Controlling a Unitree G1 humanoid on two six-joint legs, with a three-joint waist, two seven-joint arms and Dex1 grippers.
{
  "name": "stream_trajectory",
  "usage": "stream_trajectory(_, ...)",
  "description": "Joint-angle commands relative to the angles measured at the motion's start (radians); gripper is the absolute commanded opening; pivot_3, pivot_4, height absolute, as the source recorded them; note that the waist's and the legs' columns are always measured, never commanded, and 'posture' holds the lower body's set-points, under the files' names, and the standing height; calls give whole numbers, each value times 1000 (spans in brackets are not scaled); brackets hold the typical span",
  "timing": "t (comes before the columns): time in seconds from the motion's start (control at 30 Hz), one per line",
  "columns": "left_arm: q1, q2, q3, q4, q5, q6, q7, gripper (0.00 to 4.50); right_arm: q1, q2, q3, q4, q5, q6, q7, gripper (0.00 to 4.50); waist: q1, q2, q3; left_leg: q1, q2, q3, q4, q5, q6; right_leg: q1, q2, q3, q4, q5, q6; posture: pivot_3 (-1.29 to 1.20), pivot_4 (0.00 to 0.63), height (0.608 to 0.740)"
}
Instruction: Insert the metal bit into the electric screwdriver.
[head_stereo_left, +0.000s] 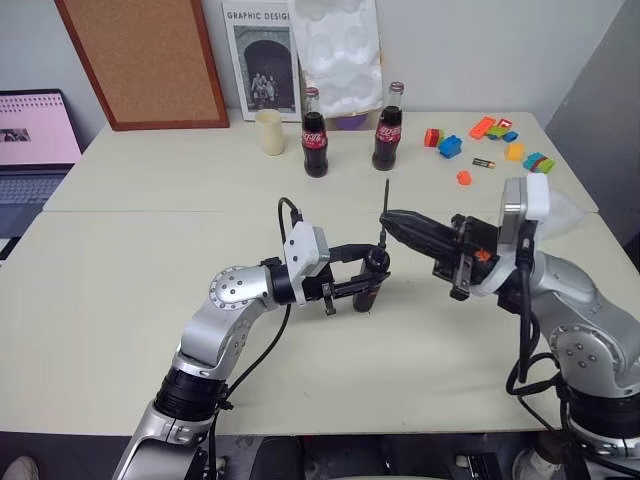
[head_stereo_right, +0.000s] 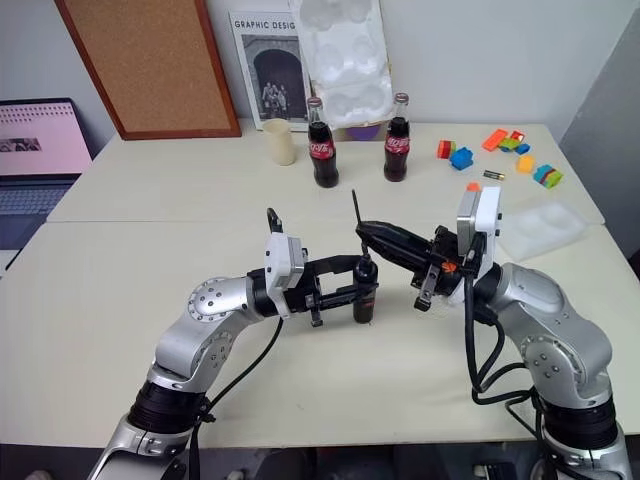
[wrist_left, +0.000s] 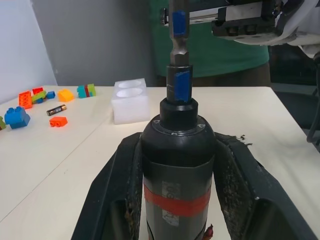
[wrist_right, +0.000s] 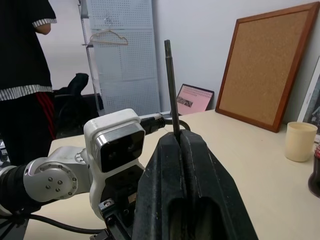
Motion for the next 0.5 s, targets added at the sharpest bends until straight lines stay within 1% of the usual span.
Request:
stream_trajectory(0.03, 1, 6, 6, -2, 0, 4, 3, 1636, 15, -18, -3, 37, 27, 64, -13, 0, 0, 0, 0, 0, 0, 0, 0, 0, 0, 0, 0, 0, 0, 0, 0, 0, 150, 740)
stream_trajectory(0.5, 8, 8, 25, -9, -16, 14, 16, 1636, 13, -35, -30, 13, 124, 123, -14, 0, 0, 0, 0, 0, 0, 0, 0, 0, 0, 0, 0, 0, 0, 0, 0, 0, 150, 740)
